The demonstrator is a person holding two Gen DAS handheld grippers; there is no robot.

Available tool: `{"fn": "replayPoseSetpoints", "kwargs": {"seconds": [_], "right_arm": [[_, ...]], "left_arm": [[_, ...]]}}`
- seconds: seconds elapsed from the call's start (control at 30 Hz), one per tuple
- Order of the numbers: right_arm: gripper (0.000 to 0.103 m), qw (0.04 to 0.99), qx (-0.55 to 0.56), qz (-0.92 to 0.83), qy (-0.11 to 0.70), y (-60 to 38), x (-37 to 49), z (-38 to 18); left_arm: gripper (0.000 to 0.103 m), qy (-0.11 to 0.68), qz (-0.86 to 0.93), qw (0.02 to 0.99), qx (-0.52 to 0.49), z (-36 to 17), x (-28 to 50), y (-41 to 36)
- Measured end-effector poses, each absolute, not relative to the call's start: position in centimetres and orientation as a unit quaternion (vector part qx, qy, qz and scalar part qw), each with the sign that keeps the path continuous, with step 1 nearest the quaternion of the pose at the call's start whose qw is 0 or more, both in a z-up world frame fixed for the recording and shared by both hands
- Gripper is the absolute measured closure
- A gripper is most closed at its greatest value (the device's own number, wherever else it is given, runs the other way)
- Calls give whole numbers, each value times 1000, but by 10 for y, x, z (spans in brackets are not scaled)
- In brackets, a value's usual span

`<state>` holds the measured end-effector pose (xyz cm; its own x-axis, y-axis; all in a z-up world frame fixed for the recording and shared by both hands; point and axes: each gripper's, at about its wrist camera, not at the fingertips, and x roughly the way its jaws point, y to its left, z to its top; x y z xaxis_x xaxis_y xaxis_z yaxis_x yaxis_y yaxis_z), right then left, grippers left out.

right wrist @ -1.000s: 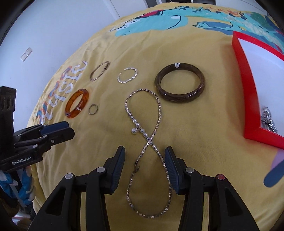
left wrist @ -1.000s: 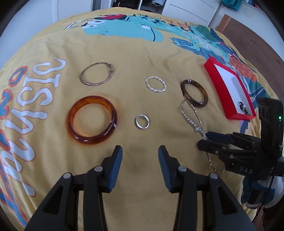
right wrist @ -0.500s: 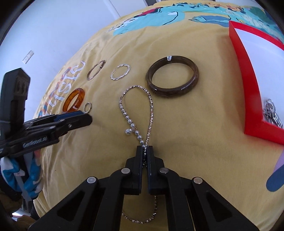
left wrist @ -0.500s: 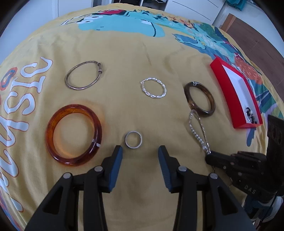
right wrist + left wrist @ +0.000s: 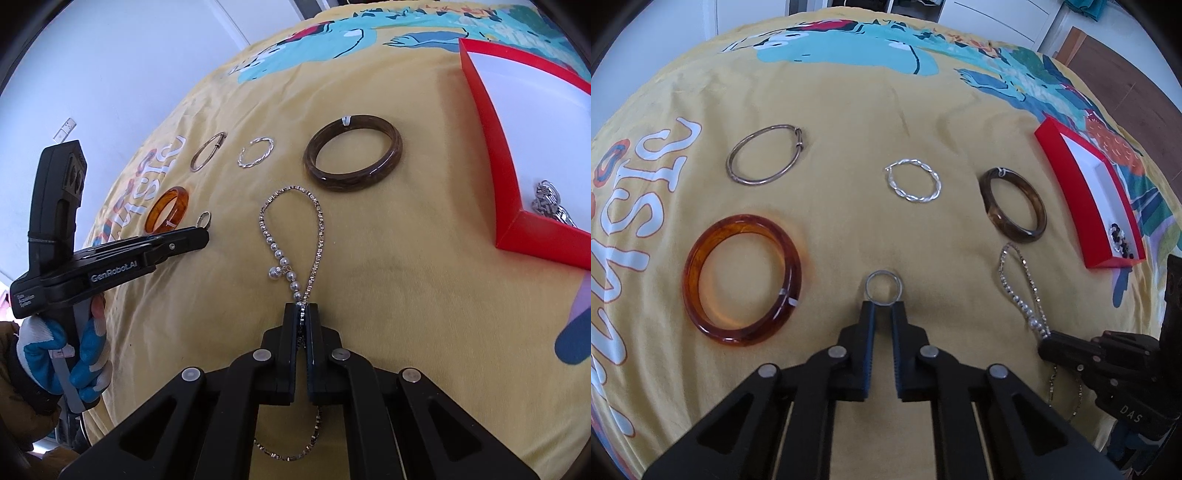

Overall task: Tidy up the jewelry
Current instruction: 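Grasp the rhinestone necklace with the right tool while the left tool grasps the small silver ring, then carry the necklace and silver ring in both tools over the red box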

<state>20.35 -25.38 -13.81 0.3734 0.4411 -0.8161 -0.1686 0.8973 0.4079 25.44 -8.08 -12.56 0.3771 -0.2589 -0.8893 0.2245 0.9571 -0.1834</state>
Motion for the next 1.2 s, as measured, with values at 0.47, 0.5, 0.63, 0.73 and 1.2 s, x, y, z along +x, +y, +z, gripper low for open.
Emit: {"fn": "replayPoseSetpoints", "kwargs": {"seconds": [0.47,0.5,0.63,0.73,1.2], "right_arm": [[99,820,131,183,527,-253,196,-135],[99,819,133,183,527,-253,196,-135],[99,818,137,183,528,-255,196,-138],[99,817,139,183,528,-257,197,-139],[99,819,138,183,525,-256,196,-138]], "left_arm": [[85,546,-138,826,-33,-126,259,-81],[82,545,-138,826,-34,-125,260,-82],[75,544,-136,827,-35,-126,264,-85],[71,542,-134,829,-39,-126,267,-87],[84,537,-121,833,-53,-125,271,-83]]}}
